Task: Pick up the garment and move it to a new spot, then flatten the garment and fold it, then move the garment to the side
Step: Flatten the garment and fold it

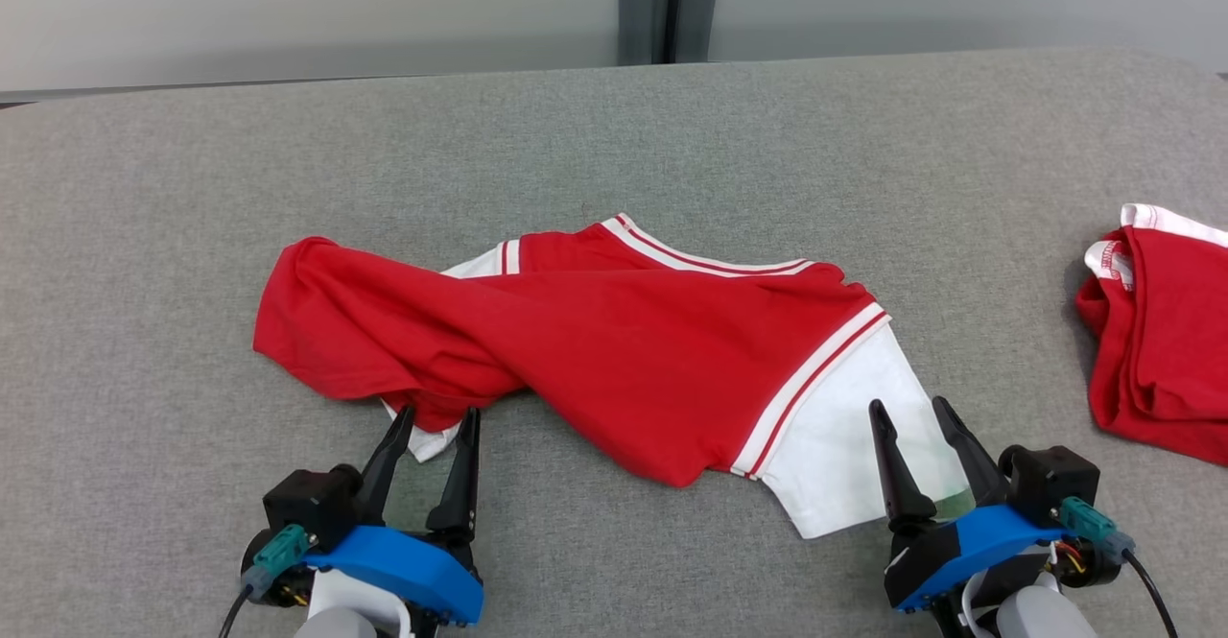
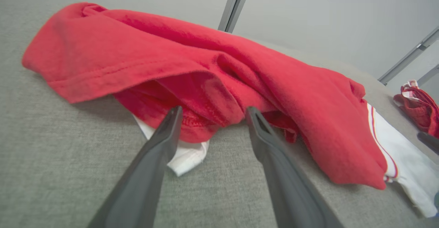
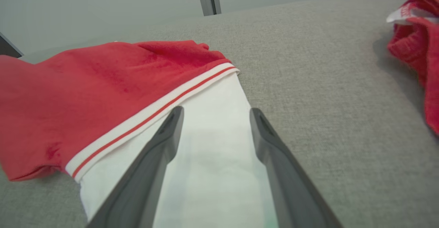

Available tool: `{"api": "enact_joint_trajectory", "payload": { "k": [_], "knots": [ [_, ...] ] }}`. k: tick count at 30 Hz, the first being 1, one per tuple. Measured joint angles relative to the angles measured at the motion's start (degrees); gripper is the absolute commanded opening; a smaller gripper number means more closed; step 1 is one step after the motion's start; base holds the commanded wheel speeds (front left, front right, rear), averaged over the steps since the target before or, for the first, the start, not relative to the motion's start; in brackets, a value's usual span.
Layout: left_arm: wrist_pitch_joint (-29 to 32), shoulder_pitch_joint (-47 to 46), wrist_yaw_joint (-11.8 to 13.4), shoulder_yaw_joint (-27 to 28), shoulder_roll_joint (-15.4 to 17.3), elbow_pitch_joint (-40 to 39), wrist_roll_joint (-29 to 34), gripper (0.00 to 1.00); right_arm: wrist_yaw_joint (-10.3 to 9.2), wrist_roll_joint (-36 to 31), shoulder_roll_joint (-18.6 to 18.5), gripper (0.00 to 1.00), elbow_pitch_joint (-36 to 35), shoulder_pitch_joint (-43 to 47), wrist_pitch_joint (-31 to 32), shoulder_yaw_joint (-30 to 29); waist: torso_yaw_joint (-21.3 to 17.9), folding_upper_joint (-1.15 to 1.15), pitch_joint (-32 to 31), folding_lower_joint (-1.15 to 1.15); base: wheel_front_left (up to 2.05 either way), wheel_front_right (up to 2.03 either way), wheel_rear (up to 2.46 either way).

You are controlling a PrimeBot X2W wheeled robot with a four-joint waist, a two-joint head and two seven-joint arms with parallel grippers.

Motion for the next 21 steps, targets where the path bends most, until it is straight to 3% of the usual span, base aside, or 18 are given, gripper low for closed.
{"api": "enact_joint_trajectory", "payload": {
  "k": [12,13,15,16,18,21],
  "knots": [
    [0.0,-2.01,0.0,2.59,-0.98,2.26,-6.19,0.98,0.0,-0.44,-0.01,1.0,0.22,0.2,0.0,-0.1,-1.66,0.0,0.3,0.0,0.0,0.0,0.0],
    [0.0,-2.18,0.0,3.12,-1.18,2.74,-6.15,0.89,0.0,-0.44,-0.01,1.0,0.22,0.21,-0.01,-0.07,-1.76,0.0,0.28,0.0,0.0,0.0,0.0],
    [0.0,-2.73,0.0,3.59,-1.24,3.0,-6.03,0.54,0.0,-0.43,-0.01,1.0,0.22,0.25,-0.01,-0.04,-1.92,0.0,0.28,0.0,0.0,0.0,0.0],
    [0.0,-2.87,0.0,3.65,-1.26,2.98,-5.88,0.45,0.0,-0.43,-0.01,1.0,0.22,0.27,-0.01,-0.04,-1.95,0.01,0.26,0.0,0.0,0.0,0.0],
    [0.0,-2.87,0.0,3.64,-1.4,2.94,-5.52,0.36,0.0,-0.37,-0.01,1.0,0.22,0.32,-0.01,-0.14,-1.94,0.01,0.21,0.0,0.0,0.0,0.0],
    [0.0,-2.81,0.0,3.1,-1.29,2.41,-5.05,0.08,0.0,-0.35,-0.02,1.0,0.29,0.7,0.0,-0.59,-1.47,0.01,-0.07,0.0,0.0,0.0,0.0]
  ]
}}
